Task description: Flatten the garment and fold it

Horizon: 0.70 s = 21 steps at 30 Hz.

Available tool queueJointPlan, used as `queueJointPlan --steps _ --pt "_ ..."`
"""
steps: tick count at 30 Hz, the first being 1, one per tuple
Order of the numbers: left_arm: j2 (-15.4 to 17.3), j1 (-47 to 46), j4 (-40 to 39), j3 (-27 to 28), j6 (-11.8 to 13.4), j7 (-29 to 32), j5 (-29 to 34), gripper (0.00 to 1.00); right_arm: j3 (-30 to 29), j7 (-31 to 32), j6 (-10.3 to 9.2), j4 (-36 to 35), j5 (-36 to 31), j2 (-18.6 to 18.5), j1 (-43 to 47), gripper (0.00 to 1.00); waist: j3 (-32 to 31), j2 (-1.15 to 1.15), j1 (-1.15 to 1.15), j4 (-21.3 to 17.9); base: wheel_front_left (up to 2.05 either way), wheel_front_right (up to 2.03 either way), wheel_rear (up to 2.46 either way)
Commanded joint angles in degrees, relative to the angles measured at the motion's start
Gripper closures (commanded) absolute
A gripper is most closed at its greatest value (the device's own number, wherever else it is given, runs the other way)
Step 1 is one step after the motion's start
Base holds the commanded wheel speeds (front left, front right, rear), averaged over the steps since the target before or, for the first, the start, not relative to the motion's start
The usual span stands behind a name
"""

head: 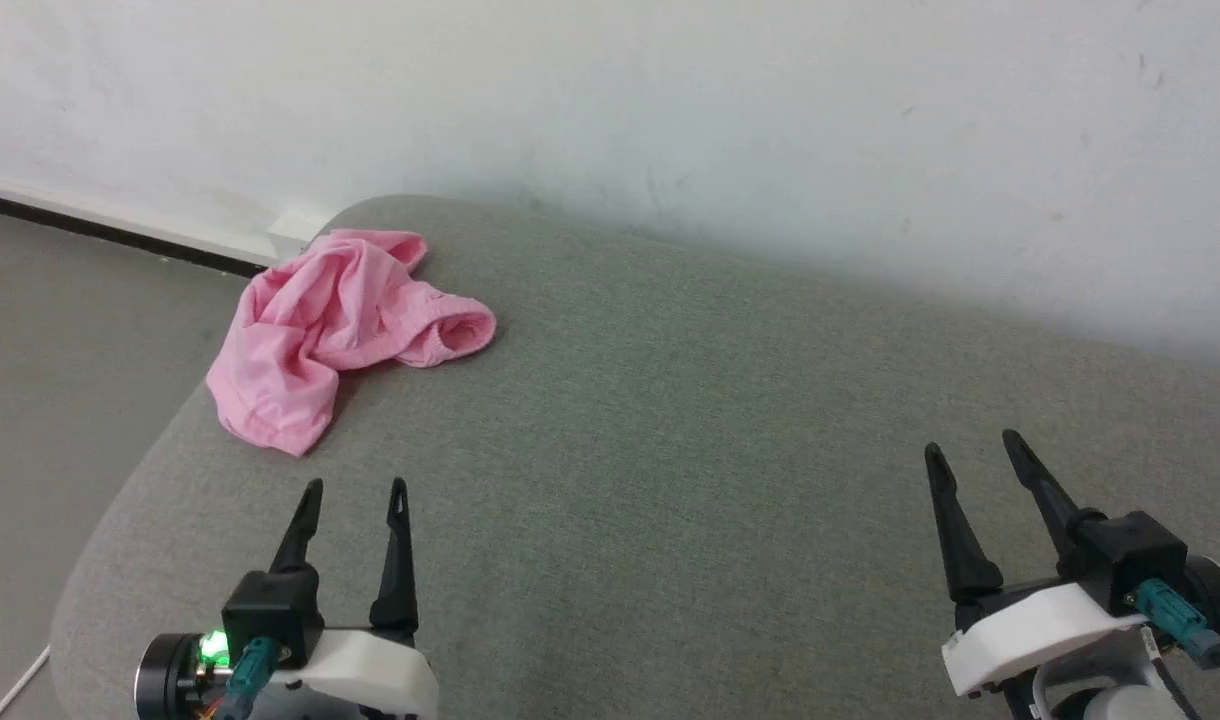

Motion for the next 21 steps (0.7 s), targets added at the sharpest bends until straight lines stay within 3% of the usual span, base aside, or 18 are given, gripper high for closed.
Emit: queueJointPlan --steps 1,21 --pt "-0.15 0.98 -0.27 -0.13 0.23 -0.58 -0.17 0.0 0.04 -0.65 -0.06 0.14 0.78 0.13 0.69 0.0 -0.24 0.0 0.0 1.17 0.0 0.0 0.0" --pt "-0.03 2.45 -0.58 -0.11 0.72 -2.98 -0.34 0.0 0.64 -3.05 -0.08 1.15 2.49 0.17 0.72 0.0 -0.89 0.0 0.0 8.93 0.0 0.0 0.0"
